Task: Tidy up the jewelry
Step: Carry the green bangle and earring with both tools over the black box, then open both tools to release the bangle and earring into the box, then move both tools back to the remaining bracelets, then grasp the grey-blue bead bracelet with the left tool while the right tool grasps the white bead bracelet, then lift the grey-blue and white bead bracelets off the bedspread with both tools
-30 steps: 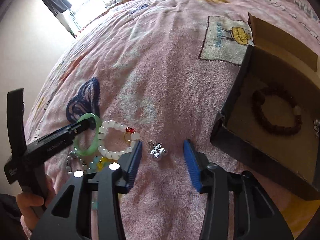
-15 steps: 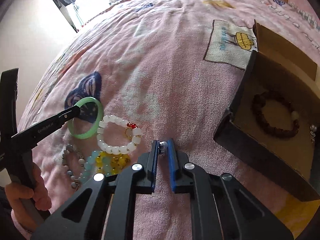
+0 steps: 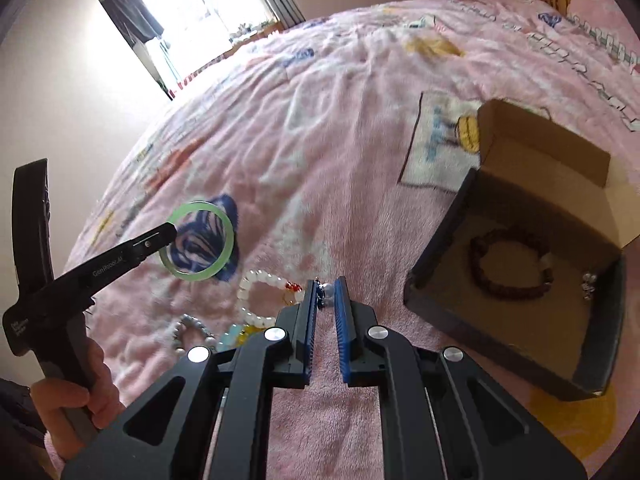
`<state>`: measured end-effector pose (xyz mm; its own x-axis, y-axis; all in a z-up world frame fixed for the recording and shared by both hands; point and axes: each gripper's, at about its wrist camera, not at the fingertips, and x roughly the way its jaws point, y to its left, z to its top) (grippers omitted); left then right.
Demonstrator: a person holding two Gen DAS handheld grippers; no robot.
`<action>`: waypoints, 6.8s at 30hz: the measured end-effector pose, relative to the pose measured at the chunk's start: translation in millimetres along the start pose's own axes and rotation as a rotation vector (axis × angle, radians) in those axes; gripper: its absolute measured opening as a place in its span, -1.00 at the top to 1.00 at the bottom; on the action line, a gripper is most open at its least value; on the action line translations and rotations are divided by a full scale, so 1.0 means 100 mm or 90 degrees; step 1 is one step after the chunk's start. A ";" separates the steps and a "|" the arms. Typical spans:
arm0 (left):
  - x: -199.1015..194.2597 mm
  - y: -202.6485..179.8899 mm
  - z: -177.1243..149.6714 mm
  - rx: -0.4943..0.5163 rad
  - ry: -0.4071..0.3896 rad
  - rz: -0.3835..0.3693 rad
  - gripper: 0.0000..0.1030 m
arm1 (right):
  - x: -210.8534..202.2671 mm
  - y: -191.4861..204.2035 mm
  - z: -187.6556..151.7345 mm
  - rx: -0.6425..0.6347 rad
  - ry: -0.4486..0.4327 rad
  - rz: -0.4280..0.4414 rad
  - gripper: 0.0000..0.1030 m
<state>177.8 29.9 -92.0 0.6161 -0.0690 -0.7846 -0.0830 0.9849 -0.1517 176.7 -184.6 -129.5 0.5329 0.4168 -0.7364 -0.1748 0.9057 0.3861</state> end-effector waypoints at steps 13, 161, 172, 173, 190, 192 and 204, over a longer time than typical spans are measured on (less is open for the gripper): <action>-0.32 -0.84 0.02 0.055 -0.043 -0.045 0.78 | -0.60 -0.31 0.12 0.039 -0.062 0.005 0.80; 0.26 0.30 -0.71 -0.044 0.137 0.104 0.63 | 0.87 0.17 -0.24 0.044 0.073 0.030 0.31; 0.24 -0.06 -0.68 0.020 0.138 0.067 0.82 | 0.88 0.24 -0.25 0.023 0.072 0.016 0.63; 0.25 -0.07 -0.69 0.019 0.139 0.065 0.82 | 0.87 0.23 -0.24 0.025 0.071 0.016 0.71; -0.25 -0.07 -0.56 0.004 0.068 0.048 0.82 | 0.29 0.37 -0.06 0.018 -0.002 0.074 0.78; -0.34 -0.11 -0.54 0.012 0.053 0.043 0.82 | 0.20 0.37 -0.03 0.021 -0.015 0.077 0.79; -0.81 -0.26 -0.44 0.036 -0.026 0.045 0.82 | 0.08 0.19 0.01 0.034 -0.001 0.079 0.76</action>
<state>96.0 3.3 -50.8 0.6421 0.0067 -0.7666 -0.0842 0.9945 -0.0619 178.1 -164.1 -127.6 0.5113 0.5247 -0.6807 -0.1951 0.8422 0.5026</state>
